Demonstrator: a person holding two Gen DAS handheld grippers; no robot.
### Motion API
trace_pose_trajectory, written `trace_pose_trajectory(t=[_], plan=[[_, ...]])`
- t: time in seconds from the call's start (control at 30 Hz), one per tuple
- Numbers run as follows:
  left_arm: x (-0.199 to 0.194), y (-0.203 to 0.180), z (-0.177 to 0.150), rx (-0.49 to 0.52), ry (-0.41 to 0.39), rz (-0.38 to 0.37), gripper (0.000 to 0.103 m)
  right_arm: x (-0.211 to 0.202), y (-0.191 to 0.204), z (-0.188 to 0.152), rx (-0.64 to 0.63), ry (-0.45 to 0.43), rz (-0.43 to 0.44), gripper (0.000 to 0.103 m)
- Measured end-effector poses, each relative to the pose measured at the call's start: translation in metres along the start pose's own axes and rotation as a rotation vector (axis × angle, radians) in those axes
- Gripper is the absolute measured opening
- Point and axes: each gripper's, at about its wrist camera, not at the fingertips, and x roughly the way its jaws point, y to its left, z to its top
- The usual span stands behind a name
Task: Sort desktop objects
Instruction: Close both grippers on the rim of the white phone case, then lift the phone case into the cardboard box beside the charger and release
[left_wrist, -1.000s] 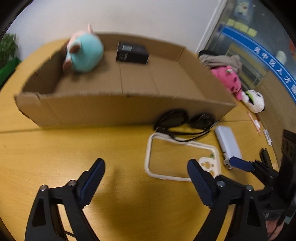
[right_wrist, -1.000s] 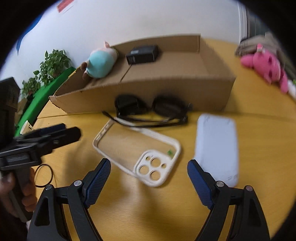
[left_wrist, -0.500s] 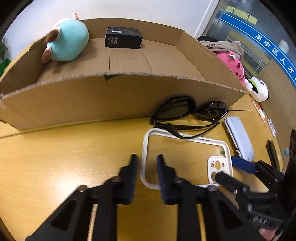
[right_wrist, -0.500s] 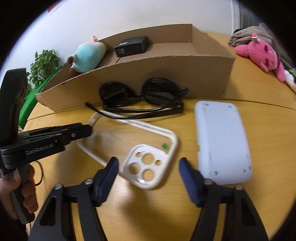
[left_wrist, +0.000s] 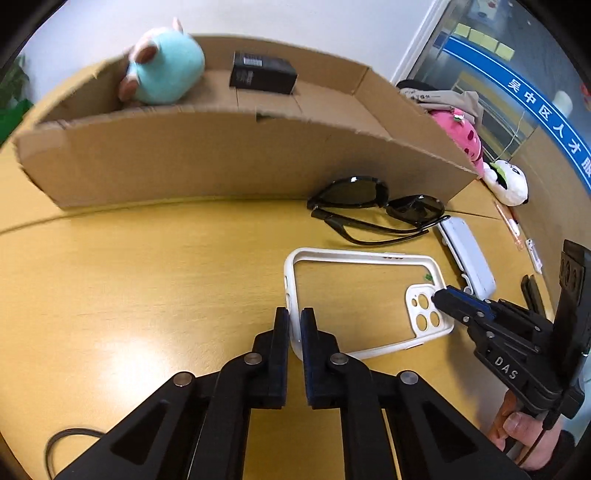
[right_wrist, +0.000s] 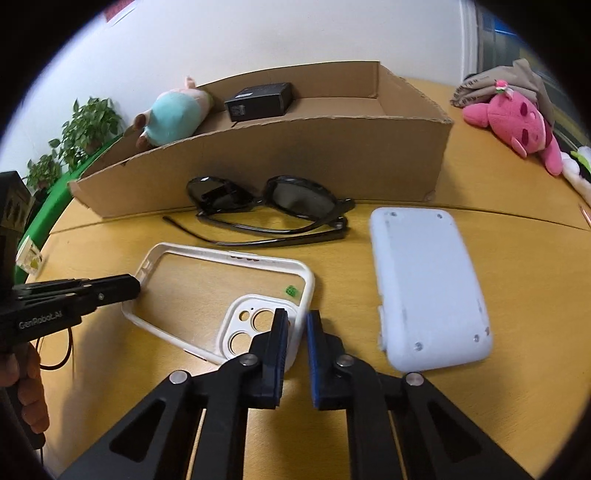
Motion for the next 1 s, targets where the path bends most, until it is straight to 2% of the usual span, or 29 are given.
trace_pose_trajectory(t=[0.13,0.27,0.53,0.67,0.8,1.0], plan=[[-0.032,-0.002,0.007,0.003,-0.077,-0.018,0.006,-0.014,0.003,0.002,0.001,-0.046,0.033,0.009],[-0.064,-0.01,0.027,0.03,-0.166,-0.017,0.006,-0.043,0.006,0.021,-0.013,-0.134,0.055,0.009],[-0.11,-0.02,0.085,0.076,-0.308,-0.051,0.006,-0.107,0.011,0.099,-0.065,-0.373,0.074,0.008],[-0.125,-0.03,0.125,0.106,-0.365,-0.043,0.006,-0.13,0.015,0.14,-0.102,-0.476,0.038,0.008],[-0.134,-0.034,0.166,0.108,-0.396,-0.087,0.006,-0.143,0.008,0.178,-0.098,-0.519,0.037,0.008],[-0.136,-0.04,0.221,0.103,-0.406,-0.121,0.006,-0.145,-0.004,0.221,-0.087,-0.525,0.016,0.008]])
